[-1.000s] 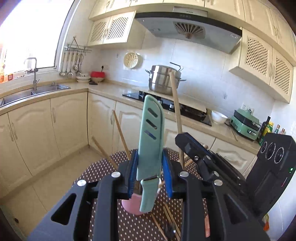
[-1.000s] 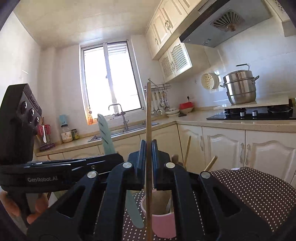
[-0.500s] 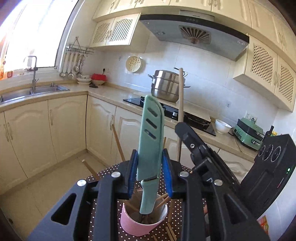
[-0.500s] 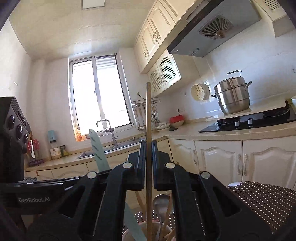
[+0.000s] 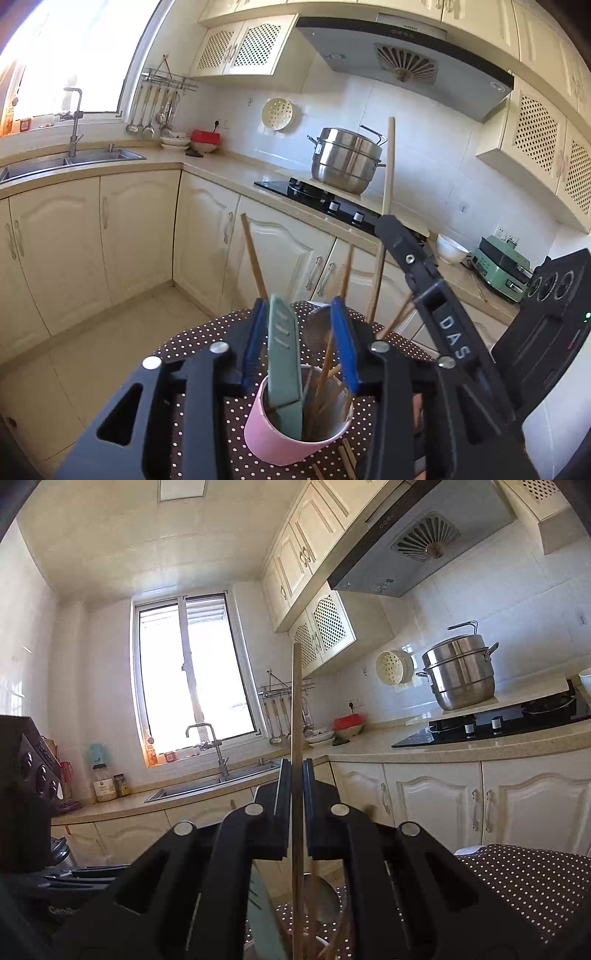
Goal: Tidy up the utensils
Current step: 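Lower the knife into the pink cup with the left tool while the right tool inserts its chopstick, then lower the left tool onto the black fork and close on it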
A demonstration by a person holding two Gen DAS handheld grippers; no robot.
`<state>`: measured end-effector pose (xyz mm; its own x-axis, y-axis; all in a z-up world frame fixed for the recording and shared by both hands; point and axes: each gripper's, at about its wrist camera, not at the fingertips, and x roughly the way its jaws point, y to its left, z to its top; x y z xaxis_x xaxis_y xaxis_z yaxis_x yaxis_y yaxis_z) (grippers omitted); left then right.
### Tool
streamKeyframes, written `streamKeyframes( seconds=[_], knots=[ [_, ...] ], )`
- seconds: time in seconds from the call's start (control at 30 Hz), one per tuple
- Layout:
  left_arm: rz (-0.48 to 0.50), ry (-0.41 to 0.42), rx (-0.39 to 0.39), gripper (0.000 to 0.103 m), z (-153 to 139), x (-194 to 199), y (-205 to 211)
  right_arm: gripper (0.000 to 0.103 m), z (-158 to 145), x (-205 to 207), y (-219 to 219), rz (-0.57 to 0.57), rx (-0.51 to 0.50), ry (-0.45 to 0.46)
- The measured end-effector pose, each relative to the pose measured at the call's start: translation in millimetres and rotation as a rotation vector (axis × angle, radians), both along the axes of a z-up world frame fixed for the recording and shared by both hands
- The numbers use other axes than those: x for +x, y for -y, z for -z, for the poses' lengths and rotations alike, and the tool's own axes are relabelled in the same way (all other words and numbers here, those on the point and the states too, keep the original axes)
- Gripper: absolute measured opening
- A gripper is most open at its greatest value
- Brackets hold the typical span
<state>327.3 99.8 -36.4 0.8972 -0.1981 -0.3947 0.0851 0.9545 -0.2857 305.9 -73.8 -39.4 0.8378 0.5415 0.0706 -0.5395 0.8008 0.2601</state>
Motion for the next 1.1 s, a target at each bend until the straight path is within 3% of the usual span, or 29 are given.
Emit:
streamKeyframes(
  seconds=[0.63, 0.83, 0.87, 0.93, 0.97, 1.1],
  knots=[
    [-0.052, -0.004, 0.026, 0.056, 1, -32, 2, 0.007, 11, -35, 8, 0.031, -0.117, -0.068],
    [-0.052, -0.011, 0.026, 0.066, -1, -52, 3, 0.008, 13, -50, 9, 0.052, -0.162, -0.097],
    [-0.055, -0.014, 0.034, 0.068, -1, -55, 4, 0.014, 14, -54, 9, 0.062, -0.171, -0.101],
    [-0.059, -0.023, 0.048, 0.068, -1, -61, 6, 0.035, 15, -61, 12, 0.064, -0.171, -0.105],
    [-0.060, -0.025, 0.051, 0.068, -1, -65, 7, 0.052, 15, -65, 13, 0.072, -0.172, -0.105],
    [-0.055, -0.039, 0.051, 0.069, 0, -81, 8, 0.052, 12, -80, 20, 0.088, -0.189, -0.097]
  ],
)
